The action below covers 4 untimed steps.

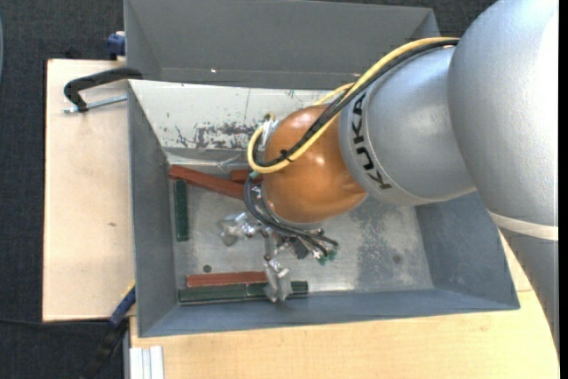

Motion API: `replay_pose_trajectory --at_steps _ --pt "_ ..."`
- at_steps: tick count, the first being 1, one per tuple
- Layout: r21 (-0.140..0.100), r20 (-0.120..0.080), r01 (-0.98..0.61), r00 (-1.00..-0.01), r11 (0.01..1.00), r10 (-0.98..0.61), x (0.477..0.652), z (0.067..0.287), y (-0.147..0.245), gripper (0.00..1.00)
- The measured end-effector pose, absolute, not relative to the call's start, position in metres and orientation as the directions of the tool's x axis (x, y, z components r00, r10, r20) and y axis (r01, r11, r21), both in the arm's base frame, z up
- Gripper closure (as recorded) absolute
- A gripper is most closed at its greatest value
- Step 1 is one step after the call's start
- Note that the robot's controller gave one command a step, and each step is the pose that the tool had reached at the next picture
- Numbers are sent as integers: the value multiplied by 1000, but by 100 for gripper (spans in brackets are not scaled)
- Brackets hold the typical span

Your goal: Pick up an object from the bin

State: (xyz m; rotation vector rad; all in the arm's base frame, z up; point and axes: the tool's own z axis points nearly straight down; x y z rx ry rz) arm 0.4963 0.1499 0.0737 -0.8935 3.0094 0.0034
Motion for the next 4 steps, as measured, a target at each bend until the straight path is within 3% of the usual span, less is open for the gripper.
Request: replay_pose_trajectory --at_steps 1,2,3,4 --pt "1 -2 -545 -838 838 -545 496 75 150 100" --pt "1 -2 -545 -839 839 -545 496 75 149 100" --pt "0 -5 -553 -833 833 -553 494 92 148 100" --pt "1 -6 -556 -831 831 -556 496 101 173 0"
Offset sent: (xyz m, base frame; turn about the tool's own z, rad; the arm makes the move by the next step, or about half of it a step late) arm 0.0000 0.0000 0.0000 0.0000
